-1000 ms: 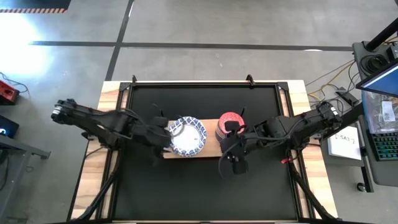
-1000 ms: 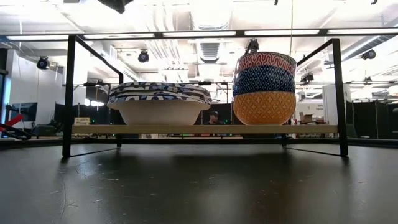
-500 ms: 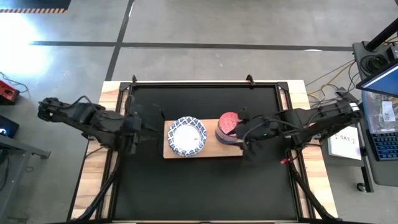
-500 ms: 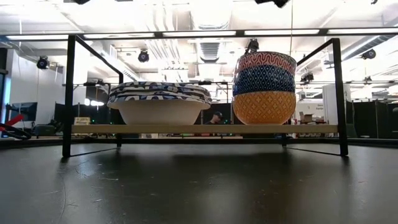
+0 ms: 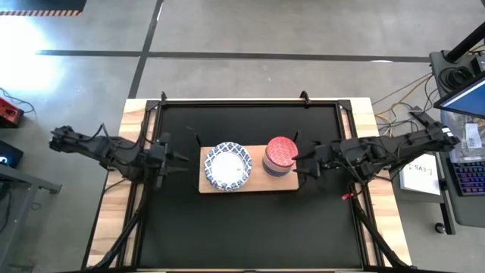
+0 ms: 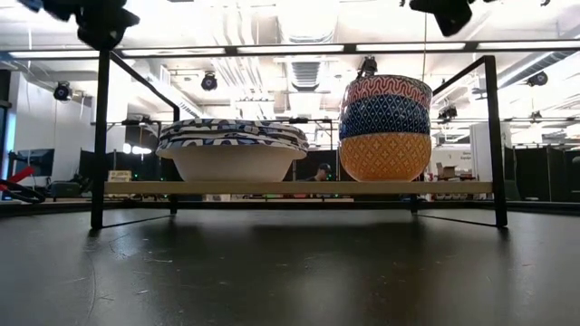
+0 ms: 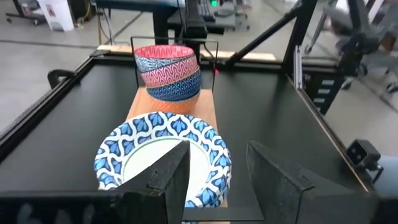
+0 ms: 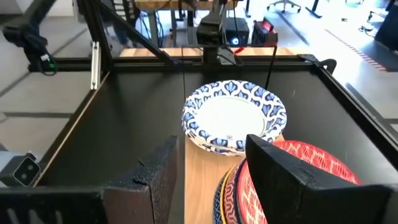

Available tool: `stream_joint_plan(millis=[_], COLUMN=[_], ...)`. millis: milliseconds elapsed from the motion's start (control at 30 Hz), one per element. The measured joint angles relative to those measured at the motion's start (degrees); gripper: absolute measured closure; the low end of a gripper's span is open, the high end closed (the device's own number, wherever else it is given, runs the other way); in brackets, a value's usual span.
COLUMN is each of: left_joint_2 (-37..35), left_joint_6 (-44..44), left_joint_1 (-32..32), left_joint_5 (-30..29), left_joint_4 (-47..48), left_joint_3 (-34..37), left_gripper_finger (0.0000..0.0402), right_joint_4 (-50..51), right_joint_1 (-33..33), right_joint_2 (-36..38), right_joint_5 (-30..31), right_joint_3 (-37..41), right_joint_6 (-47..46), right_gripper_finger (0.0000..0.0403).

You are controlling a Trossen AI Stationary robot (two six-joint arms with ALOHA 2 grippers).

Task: Place and stack bowls onto a shelf
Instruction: Return to Home Position

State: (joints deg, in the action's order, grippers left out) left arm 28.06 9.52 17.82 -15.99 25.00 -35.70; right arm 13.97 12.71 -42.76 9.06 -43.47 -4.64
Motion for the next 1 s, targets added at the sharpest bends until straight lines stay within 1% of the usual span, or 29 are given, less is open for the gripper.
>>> stream_joint_plan(millis=[133,233,333,467,567,733,1000], left_joint_2=[-3.73,-6.06,-8.17,-11.04,-13.23,-16.76,-22.83], left_joint_6=[-0.07,-1.86,-5.58,-11.94,-15.16,-18.12,-20.46], left_joint_1=[0.00,0.00,0.00,0.00,0.00,0.00,0.00], left_joint_5=[0.00,-0.02,-0.02,0.00,0.00,0.09,0.46], left_joint_4=[-6.18,-10.79,-15.76,-24.60,-30.07,-34.62,-36.93], left_joint_3=[6.30,10.14,13.73,18.87,22.08,26.07,31.09], left_gripper_finger=[0.0259,0.0259,0.0259,0.0259,0.0259,0.0259,0.0259], right_joint_4=[-3.32,-6.15,-9.47,-17.01,-22.67,-31.40,-47.36], right_joint_1=[0.00,0.00,0.00,0.00,0.00,0.00,0.00], right_joint_2=[2.74,3.99,4.90,5.36,5.93,6.86,8.33], right_joint_5=[0.01,0.02,0.02,0.02,0.02,0.02,0.02], right_joint_3=[4.34,7.19,10.03,14.66,17.74,21.95,30.37], right_joint_6=[-1.30,-1.31,-1.11,0.47,1.75,4.36,6.84], right_gripper_finger=[0.0227,0.0227,0.0227,0.0227,0.0227,0.0227,0.0227])
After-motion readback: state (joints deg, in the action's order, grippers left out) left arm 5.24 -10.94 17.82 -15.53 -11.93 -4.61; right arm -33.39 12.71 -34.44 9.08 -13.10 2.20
